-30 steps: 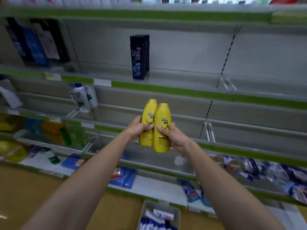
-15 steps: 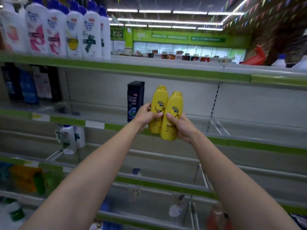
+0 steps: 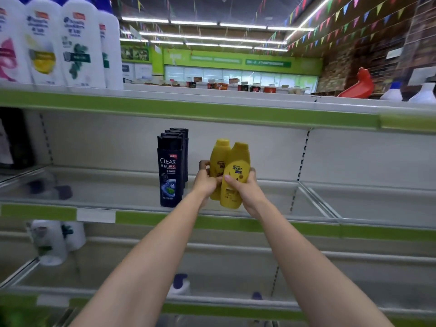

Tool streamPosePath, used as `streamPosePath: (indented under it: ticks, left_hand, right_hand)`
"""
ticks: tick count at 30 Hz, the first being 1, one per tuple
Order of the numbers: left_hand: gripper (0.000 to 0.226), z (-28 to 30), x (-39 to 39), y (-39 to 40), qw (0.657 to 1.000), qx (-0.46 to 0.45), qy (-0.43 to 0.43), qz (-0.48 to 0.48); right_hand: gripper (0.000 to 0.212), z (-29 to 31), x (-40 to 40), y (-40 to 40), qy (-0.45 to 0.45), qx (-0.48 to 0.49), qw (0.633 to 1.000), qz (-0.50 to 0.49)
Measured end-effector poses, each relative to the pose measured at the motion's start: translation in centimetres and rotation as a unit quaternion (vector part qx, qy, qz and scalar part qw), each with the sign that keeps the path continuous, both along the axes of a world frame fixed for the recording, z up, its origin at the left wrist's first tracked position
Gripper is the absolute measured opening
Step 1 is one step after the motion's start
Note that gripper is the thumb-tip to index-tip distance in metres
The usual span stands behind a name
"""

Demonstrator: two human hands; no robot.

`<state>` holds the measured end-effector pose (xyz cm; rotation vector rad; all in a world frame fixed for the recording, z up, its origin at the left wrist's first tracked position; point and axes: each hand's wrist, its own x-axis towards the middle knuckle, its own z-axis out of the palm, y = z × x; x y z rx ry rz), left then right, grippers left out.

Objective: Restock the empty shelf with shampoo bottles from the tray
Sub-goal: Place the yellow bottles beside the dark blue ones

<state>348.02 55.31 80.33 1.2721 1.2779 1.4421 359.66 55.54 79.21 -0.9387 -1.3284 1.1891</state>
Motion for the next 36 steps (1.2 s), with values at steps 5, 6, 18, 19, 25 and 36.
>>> streamPosePath:
  ticks: [5,6,18,19,25,36]
  left_hand:
    - [0.03,-0.7,-0.7,2.6,1.0,-0.009,-0.026,0.007]
    - [0.032,-0.8,-0.8,2.9,0.999,-0.008,-0.036,0.009]
    - [0.04,-1.3,-0.6,5.2,0.987,-0.027,-0.117,0.106]
    - [0.041,-1.3,-0.6,5.3,0.985,-0.034,-0.125,0.112]
    - [0.058,-1.3,-0.8,5.8,0.981,-0.04,-0.133,0.136]
    - [0.056,-0.9,-1.4,5.8,0.986,-0.027,-0.028,0.16]
  right_hand:
    - [0.046,0.1,-1.2,2.4,-0.003,0.008,1.0,0.006]
    - [0.045,0.0,-1.4,2.8,-0.011,0.009,1.0,0.007]
    - [0.038,-0.2,-4.6,5.2,0.011,0.009,1.0,0.008]
    - [0.039,-0.2,-4.9,5.4,0.008,0.011,1.0,0.008]
    - [0.035,-0.4,-6.2,6.4,-0.012,0.015,1.0,0.01]
    - [0.04,-0.2,-7.1,6.5,-0.049,0.016,0.998,-0.026]
